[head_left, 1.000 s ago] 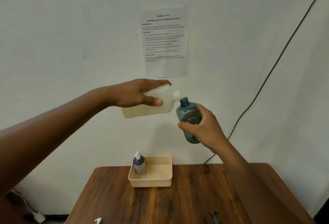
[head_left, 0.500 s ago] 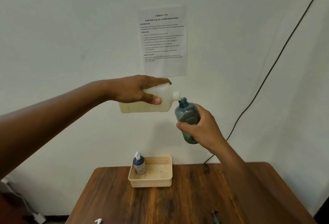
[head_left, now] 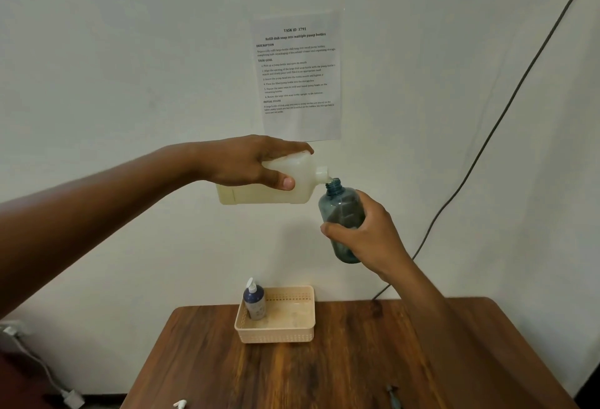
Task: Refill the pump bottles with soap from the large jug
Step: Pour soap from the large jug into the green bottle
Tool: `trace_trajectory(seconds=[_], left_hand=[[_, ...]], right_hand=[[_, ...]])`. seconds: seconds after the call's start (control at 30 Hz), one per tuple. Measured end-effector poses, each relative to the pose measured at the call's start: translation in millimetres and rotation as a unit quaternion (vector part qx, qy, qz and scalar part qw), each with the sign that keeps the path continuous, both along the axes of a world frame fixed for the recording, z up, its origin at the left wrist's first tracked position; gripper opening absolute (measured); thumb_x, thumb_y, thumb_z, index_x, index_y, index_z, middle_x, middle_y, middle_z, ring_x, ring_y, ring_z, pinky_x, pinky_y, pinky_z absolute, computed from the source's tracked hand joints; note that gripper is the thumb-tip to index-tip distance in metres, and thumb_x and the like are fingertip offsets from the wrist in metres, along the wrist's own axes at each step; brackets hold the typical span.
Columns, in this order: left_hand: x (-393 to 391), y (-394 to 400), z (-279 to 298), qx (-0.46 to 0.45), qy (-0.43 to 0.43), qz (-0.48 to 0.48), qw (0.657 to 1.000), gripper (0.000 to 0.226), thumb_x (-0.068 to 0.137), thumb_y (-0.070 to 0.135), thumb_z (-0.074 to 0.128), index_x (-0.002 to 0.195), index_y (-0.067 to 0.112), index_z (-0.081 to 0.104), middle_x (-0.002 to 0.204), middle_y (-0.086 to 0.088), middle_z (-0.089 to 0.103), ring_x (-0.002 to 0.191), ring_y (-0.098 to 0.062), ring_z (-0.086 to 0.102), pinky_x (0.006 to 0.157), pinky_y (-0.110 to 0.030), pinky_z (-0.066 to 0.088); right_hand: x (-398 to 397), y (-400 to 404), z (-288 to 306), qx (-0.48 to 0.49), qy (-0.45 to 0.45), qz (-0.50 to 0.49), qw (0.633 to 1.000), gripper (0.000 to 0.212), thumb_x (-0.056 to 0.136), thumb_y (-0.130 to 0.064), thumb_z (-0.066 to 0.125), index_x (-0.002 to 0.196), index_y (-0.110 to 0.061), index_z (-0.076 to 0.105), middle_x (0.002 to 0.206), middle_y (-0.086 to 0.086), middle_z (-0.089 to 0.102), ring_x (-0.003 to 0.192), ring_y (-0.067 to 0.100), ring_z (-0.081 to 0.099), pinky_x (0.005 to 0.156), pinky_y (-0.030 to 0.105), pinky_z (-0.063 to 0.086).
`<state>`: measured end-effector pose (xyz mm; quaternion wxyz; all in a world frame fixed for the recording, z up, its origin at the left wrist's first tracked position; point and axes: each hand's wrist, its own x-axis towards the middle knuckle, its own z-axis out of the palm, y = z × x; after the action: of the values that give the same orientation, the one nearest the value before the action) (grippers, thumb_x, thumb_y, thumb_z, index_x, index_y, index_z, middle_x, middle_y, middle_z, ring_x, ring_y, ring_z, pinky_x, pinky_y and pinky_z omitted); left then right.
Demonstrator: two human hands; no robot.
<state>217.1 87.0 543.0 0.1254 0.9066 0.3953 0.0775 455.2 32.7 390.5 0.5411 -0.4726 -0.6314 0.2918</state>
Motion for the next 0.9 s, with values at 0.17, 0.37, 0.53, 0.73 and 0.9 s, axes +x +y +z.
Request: trace_trajectory(seconds=[0.17,0.37,0.53,0.73,0.9], left_hand=[[3,-1,2,0.005,0.01,0.001,1.0,0.082,0.084,0.06,0.06,0.159,0.041,0.032,0.142,0.012,0.051,0.122,-0.014,0.054,0.087,-0.02,0.048],[3,-2,5,0.004,0.009,0.002,1.0,0.084,0.082,0.062,0.06,0.159,0.042,0.032,0.144,0.012,0.052,0.123,-0.014,0.054,0.086,-0.018,0.047],[4,-2,8,0.006,0.014,0.0,1.0,0.083,0.083,0.06,0.061,0.159,0.041,0.033,0.145,0.009,0.054,0.122,-0.015,0.056,0.087,-0.019,0.049],[5,-3,10,0.01,0.016,0.004,1.0,0.084,0.081,0.063,0.061,0.158,0.043,0.033,0.145,0.01,0.054,0.124,-0.015,0.056,0.09,-0.023,0.05],[4,-3,12,0.014,0.019,0.004,1.0,0.074,0.094,0.051,0.067,0.159,0.042,0.032,0.147,0.008,0.052,0.125,-0.018,0.054,0.092,-0.025,0.048]], right_hand=[[-2,-1,3,0.008,-0.004,0.001,1.0,0.051,0.058,-0.058,0.076,0.1,-0.067,0.049,0.097,-0.04,0.058,0.095,-0.014,0.056,0.056,0.004,0.046],[-1,-1,4,0.006,-0.004,-0.003,1.0,0.052,0.066,-0.047,0.082,0.107,-0.052,0.051,0.1,-0.03,0.059,0.092,-0.001,0.062,0.056,0.005,0.047],[-1,-1,4,0.005,-0.001,-0.002,1.0,0.05,0.065,-0.047,0.081,0.106,-0.051,0.053,0.1,-0.027,0.062,0.093,-0.009,0.059,0.057,0.005,0.048],[-1,-2,5,0.008,0.001,-0.003,1.0,0.05,0.066,-0.045,0.082,0.104,-0.054,0.051,0.1,-0.031,0.059,0.093,-0.004,0.061,0.057,0.005,0.047],[-1,-1,5,0.011,0.005,-0.001,1.0,0.053,0.071,-0.039,0.084,0.111,-0.049,0.05,0.106,-0.028,0.058,0.095,0.005,0.061,0.056,0.004,0.047]])
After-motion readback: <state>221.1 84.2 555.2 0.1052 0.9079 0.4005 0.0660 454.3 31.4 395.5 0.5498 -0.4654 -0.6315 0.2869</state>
